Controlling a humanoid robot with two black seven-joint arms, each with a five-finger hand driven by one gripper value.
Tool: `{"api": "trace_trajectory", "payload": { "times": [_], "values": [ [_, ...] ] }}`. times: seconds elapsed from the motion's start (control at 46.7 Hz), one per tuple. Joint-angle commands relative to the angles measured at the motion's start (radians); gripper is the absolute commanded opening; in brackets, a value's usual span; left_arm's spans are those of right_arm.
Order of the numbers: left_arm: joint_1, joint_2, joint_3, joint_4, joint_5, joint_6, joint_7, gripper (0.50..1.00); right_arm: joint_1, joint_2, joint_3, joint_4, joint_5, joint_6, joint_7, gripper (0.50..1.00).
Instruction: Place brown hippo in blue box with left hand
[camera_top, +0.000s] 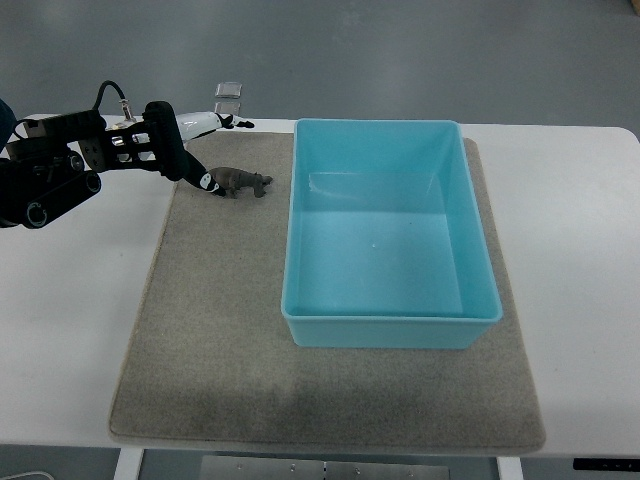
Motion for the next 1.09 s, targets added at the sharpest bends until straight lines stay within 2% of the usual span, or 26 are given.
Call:
{"api": "trace_trajectory", "payload": {
  "times": [0.0,0.107,0.193,0.343,0.493,0.6,0.664,0.728,1.071],
  "values": [
    [0.000,0.000,0.000,0.001,0.000,-0.026,0.000,0.992,0.000,0.000,0.000,0.000,0.000,0.000,0.000,0.936],
    [-0.003,0.000,-0.001,0.006,-0.002,-0.067,0.000,0.990,0.000,0.000,0.000,0.000,0.000,0.000,0.000,0.936],
    [0.000,-0.001,-0.001,0.006,-0.002,-0.070,0.000,0.984,0.000,0.000,0.000,0.000,0.000,0.000,0.000,0.936],
    [0.002,-0.005,0.000,0.005,-0.002,-0.070,-0.001,0.926,0.000,0.000,0.000,0.000,0.000,0.000,0.000,0.936],
    [0.002,-0.005,0.002,0.000,0.000,-0.070,-0.001,0.776,0.000,0.000,0.000,0.000,0.000,0.000,0.000,0.936],
    [0.000,-0.003,0.003,0.006,0.001,-0.070,-0.001,0.615,0.000,0.000,0.000,0.000,0.000,0.000,0.000,0.936],
    [-0.001,-0.003,0.003,0.009,0.001,-0.070,-0.001,0.576,0.000,0.000,0.000,0.000,0.000,0.000,0.000,0.936],
    [-0.001,-0.003,0.003,0.011,0.001,-0.070,-0.001,0.504,0.000,0.000,0.000,0.000,0.000,0.000,0.000,0.936],
    [-0.015,-0.002,0.000,0.014,0.004,-0.069,-0.001,0.500,0.000,0.000,0.000,0.000,0.000,0.000,0.000,0.936]
  ]
}}
